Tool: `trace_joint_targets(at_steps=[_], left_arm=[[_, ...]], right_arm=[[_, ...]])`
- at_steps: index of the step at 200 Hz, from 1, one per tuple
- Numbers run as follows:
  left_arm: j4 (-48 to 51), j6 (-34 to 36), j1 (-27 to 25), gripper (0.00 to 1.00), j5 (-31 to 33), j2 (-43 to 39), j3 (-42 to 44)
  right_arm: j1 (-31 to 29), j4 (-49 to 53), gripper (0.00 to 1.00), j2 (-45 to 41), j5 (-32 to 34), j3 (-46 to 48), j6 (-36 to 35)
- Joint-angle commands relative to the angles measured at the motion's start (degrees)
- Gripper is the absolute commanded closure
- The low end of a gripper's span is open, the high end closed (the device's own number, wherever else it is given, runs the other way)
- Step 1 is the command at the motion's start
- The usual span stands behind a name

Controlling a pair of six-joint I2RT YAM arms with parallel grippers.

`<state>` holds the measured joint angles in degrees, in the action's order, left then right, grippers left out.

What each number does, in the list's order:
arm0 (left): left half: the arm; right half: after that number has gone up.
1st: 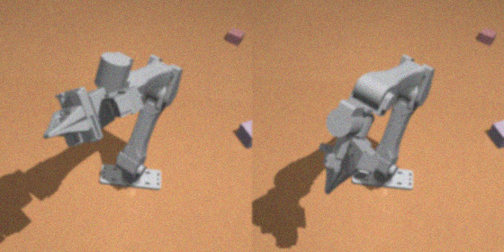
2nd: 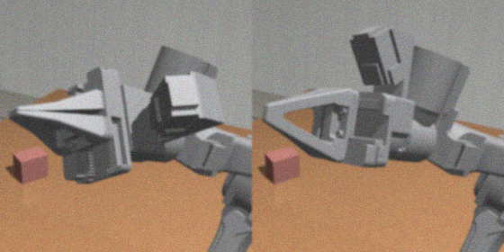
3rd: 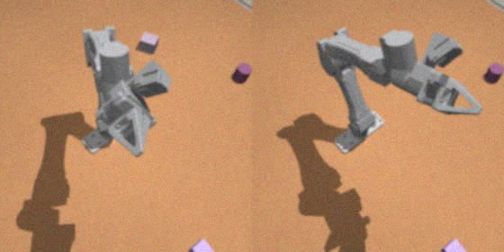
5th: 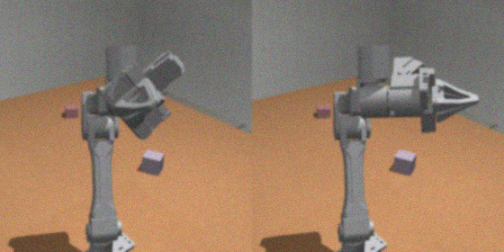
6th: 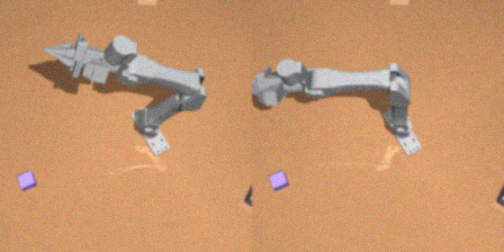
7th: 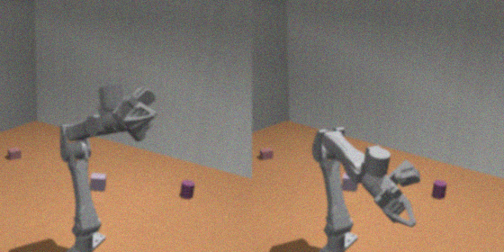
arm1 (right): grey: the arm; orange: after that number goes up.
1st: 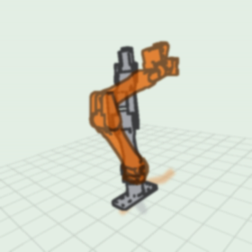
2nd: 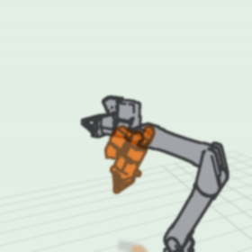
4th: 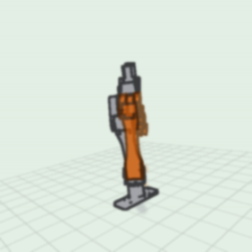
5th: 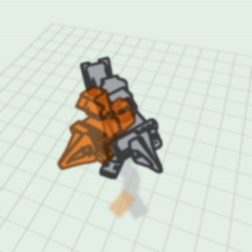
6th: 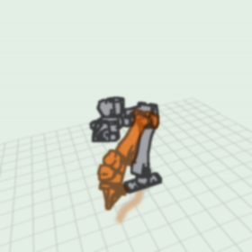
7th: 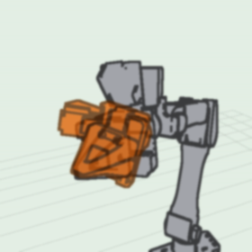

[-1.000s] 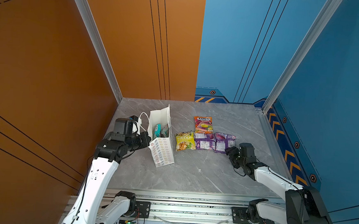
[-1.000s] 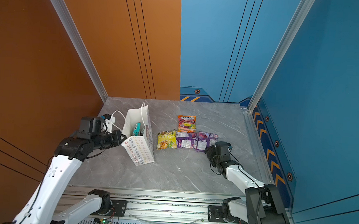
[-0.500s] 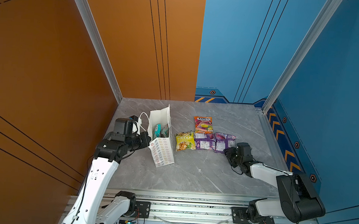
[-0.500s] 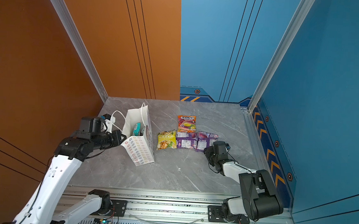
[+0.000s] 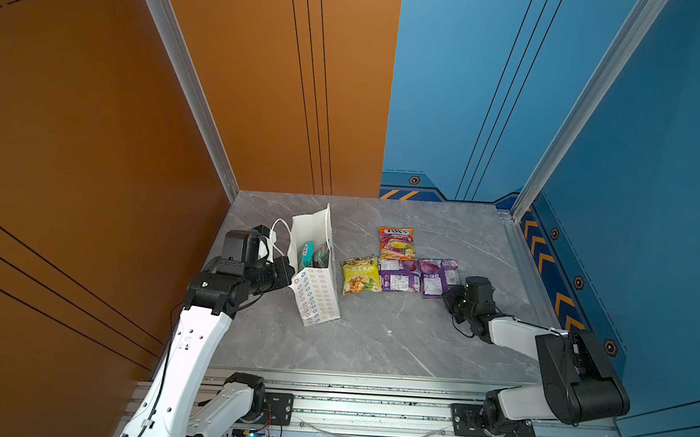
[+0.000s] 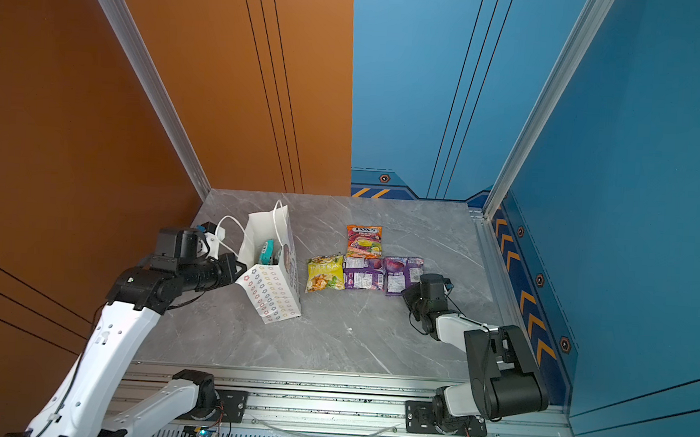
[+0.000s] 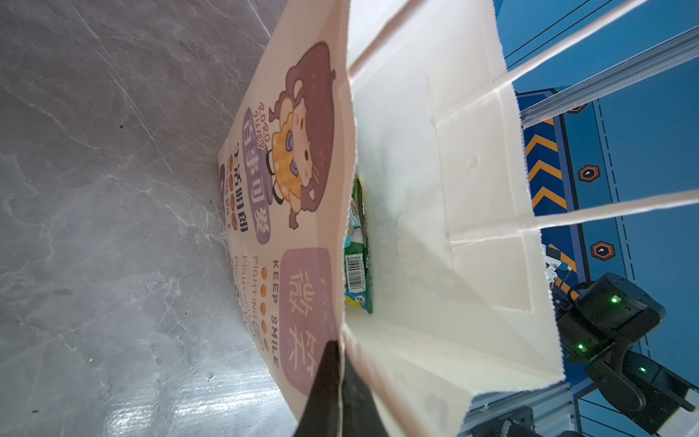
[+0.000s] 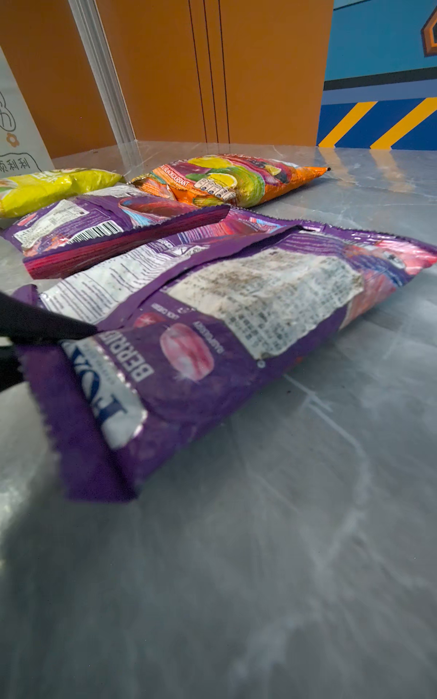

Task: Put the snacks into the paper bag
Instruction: 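Grasp the purple Berries packet's near edge with the right gripper and lift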

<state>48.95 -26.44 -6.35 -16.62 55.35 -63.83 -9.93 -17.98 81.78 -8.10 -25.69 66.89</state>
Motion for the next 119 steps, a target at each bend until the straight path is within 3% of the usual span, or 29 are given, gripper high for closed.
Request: trace_joint_targets(at_steps=[1,68,119], left_arm=[[0.8,0.6,0.4,0.93,0.6,0.6,-0.3],[0.7,0.7,0.6,0.93,0.3,1.2,-0.8],[0.1,0.2,0.4,0.93,-0.3,1.5,-0.9]], right_arm=[[0.5,4.0,0.97,-3.7,2.3,-1.5,-3.1],[-1.3,21.7,1.00,-18.1,7.3,-12.0,-15.5],[-9.2,34.4,1.00,-17.9,9.5,-27.1,-26.4]])
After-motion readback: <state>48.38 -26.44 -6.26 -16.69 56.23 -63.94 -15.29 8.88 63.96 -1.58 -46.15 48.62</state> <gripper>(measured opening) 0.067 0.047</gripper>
